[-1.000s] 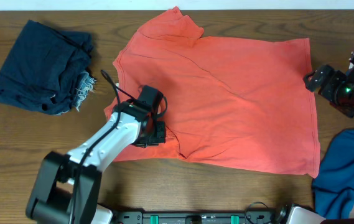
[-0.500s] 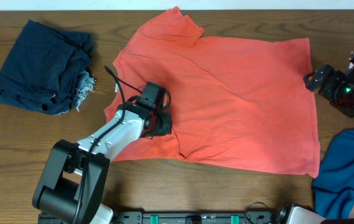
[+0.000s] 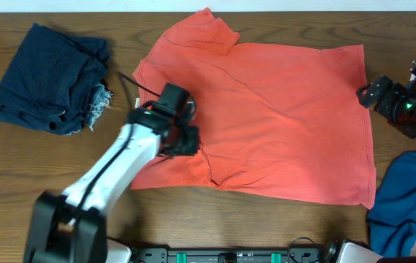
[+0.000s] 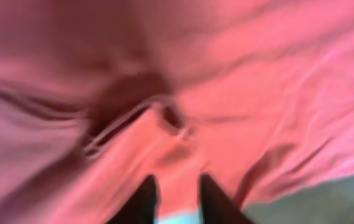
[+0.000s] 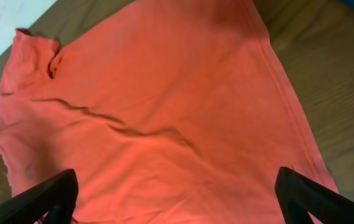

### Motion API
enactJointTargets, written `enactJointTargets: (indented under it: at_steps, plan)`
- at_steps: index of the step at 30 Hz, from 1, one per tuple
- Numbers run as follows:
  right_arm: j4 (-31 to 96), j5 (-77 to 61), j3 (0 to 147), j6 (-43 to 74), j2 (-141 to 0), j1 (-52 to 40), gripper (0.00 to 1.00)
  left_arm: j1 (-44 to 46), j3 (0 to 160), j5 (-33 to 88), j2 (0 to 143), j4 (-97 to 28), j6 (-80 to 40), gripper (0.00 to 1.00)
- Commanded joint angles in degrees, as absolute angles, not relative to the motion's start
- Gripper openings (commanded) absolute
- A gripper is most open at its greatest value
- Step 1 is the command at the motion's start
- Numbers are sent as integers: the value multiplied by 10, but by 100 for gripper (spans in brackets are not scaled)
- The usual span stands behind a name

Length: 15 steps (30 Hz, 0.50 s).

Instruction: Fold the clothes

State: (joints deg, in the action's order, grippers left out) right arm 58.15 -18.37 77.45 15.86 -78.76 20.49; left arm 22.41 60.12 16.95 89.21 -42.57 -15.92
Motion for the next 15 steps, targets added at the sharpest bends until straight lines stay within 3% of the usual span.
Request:
enactJointTargets:
  at_steps: [1,7,15]
  plan:
    - [599,-194,776,148,-779,211,99,192,619,66,842,-496,-153,36]
    - [638,-186,776,145,-718,211,99,104,600,51,823,-637,-194,43]
    - [717,-158,753,158,-720,210,99,49,492,83,823,-589,-233,44]
